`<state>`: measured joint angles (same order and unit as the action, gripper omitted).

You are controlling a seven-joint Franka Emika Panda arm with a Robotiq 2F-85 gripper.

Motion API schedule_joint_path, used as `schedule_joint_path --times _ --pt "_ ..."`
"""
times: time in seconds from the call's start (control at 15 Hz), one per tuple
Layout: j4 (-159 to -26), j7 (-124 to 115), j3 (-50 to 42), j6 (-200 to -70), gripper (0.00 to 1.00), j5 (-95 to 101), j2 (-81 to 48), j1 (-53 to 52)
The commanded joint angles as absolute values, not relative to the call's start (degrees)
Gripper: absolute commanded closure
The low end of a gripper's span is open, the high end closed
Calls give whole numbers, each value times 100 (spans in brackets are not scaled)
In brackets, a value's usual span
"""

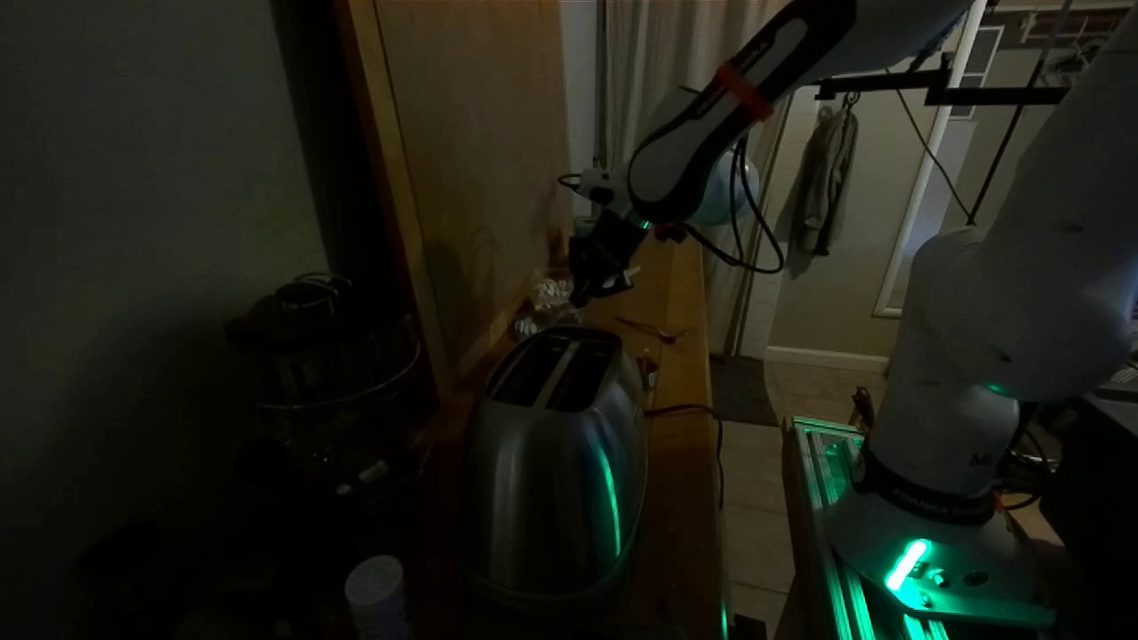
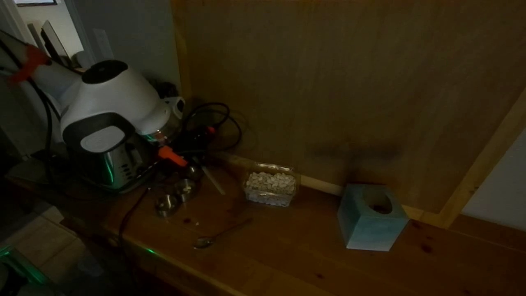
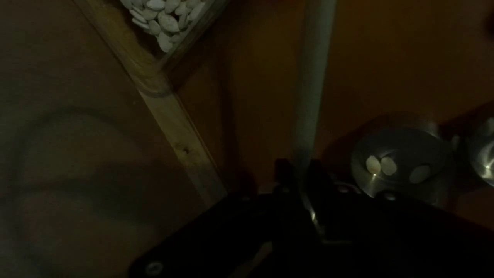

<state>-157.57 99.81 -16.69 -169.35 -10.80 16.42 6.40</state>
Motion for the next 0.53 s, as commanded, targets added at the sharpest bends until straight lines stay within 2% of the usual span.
schedule_joint_path --times 0.0,0.47 --pt "-15757 10521 -1744 -17276 96 -1142 1616 508" --pt "-15757 11378 -1888 -17669 96 -1282 1551 335"
